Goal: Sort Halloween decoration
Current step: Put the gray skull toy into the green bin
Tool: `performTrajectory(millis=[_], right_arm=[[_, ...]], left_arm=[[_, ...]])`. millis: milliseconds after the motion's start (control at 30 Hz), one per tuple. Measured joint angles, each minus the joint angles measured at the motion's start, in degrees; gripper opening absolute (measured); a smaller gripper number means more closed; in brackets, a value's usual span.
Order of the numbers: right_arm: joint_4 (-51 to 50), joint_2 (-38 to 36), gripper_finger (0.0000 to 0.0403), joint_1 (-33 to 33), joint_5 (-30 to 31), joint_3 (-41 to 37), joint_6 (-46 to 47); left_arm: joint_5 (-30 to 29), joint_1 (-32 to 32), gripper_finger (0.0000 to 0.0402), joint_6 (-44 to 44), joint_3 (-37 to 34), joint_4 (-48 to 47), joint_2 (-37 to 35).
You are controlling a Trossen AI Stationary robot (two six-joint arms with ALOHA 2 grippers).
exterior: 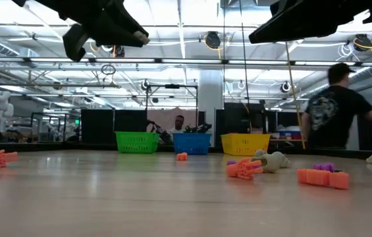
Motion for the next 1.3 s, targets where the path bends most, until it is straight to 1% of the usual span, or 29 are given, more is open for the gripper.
performTrajectory(millis=[100, 200, 700, 833, 1033, 1200, 1300], right_arm=[[0.0, 0.0, 0.0059, 0.0, 0.02, 0.0, 0.0], [0.0, 0.0, 0.0059, 0.0, 0.02, 0.0, 0.0], [-0.02, 0.0, 0.0059, 0.0, 0.04, 0.0, 0.0], [-0.02, 0.0, 0.0059, 0.0, 0.04, 0.0, 0.0], [-0.02, 0.0, 0.0059, 0.0, 0.04, 0.0, 0.0], [-0.02, 0.0, 0.0059, 0.0, 0.04, 0.0, 0.0], [-0.03, 0.0, 0.0059, 0.0, 0.04, 0.0, 0.0]], left_arm=[[-0.26, 0.0, 0.0084, 3.5, 0.0, 0.05, 0.0], [-0.27, 0.0, 0.0084, 5.2, 0.0, 0.07, 0.0], [-0.28, 0.0, 0.0085, 4.57, 0.0, 0.01, 0.0], [-0.3, 0.0, 0.0085, -0.32, 0.0, 0.0, 0.0], [-0.3, 0.0, 0.0085, -11.54, 0.0, -0.02, 0.0], [-0.28, 0.0, 0.0085, -21.91, 0.0, -0.09, 0.0], [-0.28, 0.0, 0.0085, -30.5, 0.0, -0.26, 0.0]])
